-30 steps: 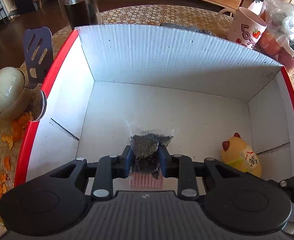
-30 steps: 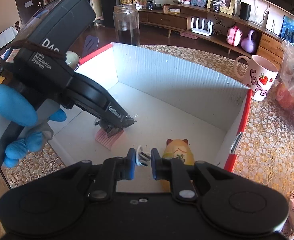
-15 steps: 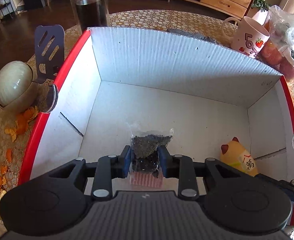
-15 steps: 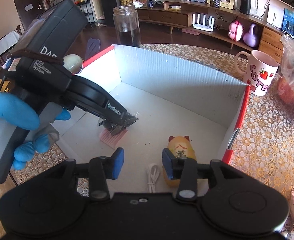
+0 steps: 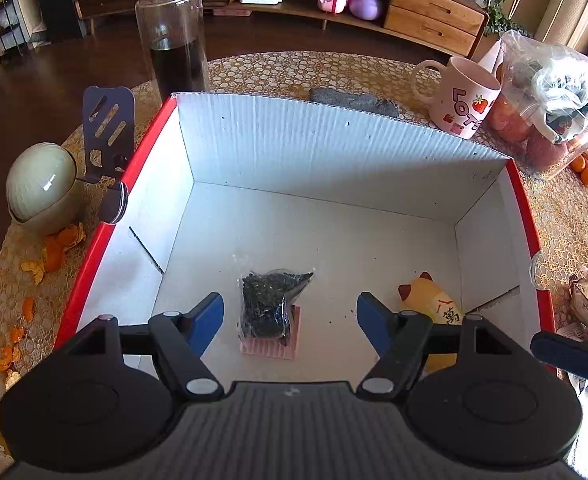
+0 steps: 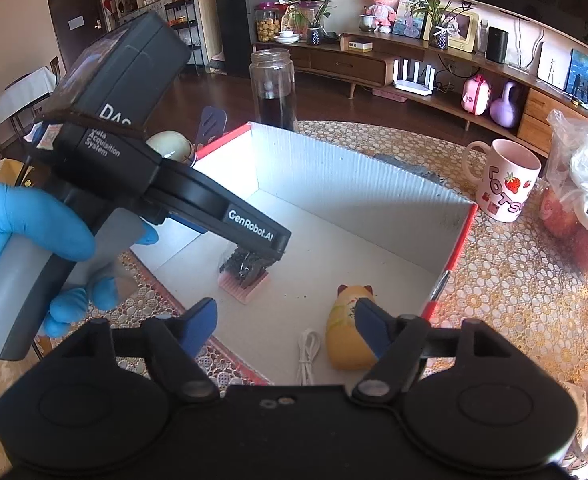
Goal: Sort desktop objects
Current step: 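Lower and release the bag and cable into the shoebox with both tools, then withdraw both open tools from the shoebox toward the remaining items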
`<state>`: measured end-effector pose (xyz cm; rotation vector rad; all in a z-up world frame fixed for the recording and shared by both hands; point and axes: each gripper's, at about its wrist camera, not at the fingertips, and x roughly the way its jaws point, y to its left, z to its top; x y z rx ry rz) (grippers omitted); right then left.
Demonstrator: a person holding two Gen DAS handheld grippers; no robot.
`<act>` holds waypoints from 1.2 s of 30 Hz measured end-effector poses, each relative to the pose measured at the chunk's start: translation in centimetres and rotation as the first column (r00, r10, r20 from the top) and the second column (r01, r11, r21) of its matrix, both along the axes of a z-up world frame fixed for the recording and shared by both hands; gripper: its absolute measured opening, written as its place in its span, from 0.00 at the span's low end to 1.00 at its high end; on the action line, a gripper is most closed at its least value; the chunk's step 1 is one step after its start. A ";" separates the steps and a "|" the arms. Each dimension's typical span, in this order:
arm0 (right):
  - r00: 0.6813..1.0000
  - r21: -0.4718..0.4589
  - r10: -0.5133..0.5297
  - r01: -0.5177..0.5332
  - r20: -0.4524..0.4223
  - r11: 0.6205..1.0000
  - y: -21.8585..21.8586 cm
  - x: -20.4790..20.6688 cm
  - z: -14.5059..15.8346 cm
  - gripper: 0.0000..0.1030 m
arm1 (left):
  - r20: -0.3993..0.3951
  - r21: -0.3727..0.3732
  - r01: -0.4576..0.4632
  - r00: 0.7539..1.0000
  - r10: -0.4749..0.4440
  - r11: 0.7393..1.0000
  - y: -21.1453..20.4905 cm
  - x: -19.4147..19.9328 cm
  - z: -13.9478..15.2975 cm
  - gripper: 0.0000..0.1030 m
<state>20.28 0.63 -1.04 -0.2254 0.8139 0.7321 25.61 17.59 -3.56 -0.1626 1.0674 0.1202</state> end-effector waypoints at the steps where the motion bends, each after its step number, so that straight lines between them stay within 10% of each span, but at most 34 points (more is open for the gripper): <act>1: 1.000 0.002 -0.003 0.003 0.003 1.000 -0.2 -0.1 0.2 0.77 | 0.001 -0.001 -0.001 1.000 0.001 1.000 0.0 -0.4 0.1 0.71; 36: 0.987 0.139 -0.143 0.133 0.070 0.981 -13.7 -5.4 4.6 0.98 | 0.117 0.065 0.059 0.991 -0.066 0.996 -7.6 -8.1 3.4 0.88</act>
